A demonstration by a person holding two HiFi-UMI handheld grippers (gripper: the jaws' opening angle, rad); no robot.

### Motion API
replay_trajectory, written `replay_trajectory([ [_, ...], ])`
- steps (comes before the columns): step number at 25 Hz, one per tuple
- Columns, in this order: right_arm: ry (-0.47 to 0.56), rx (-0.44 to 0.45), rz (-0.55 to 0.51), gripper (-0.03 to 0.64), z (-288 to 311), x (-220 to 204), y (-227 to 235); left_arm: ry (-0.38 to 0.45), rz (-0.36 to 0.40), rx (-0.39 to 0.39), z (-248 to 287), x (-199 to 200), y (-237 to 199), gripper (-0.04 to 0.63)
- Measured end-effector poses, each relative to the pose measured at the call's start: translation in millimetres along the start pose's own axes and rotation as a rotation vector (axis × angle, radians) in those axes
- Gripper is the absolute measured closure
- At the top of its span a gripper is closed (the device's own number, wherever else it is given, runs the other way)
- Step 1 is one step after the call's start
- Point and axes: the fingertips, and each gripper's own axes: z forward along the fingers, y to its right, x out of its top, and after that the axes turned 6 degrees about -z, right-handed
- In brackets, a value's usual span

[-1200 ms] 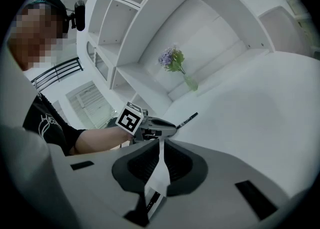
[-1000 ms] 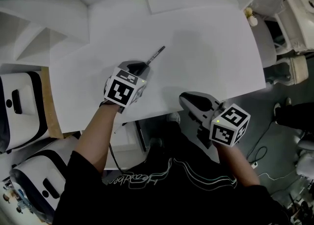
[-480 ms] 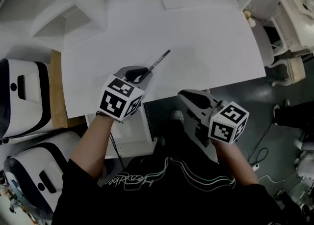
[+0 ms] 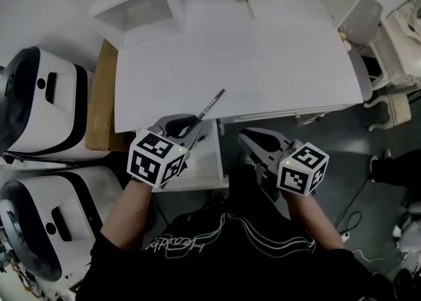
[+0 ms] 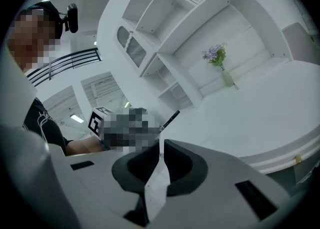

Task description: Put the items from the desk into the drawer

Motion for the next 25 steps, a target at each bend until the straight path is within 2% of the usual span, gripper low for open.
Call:
replay_trajectory([
  [5, -0.016, 0.008, -0.008, 0.558, 14.3, -19.4, -32.8, -0.002, -0.013, 0.014, -39.0, -44.7, -2.2, 0.522],
  [12, -0.059, 0.009, 0.005, 0.558, 37.1, -40.9, -48.2, -0.080, -0.013, 0.006, -53.5, -112.8, -19.2, 0.522],
  [15, -0.083, 0.006, 0.008, 0.558, 43.4, -45.2, -44.0, -0.109, -0.010, -0.022, -48.4, -134.6, -26.8, 0.522],
  [18, -0.117, 0.000, 0.004, 0.558, 51.1, -52.1, -34.6, -0.168, -0.005, 0.004, -36.2, -162.3, -48.2, 0.522],
  [25, -0.170, -0.020, 0.004, 0.558, 62.6, -52.6, -10.9, -0.301, -0.109, 0.097, 12.3, -226.3, -115.4, 0.522],
])
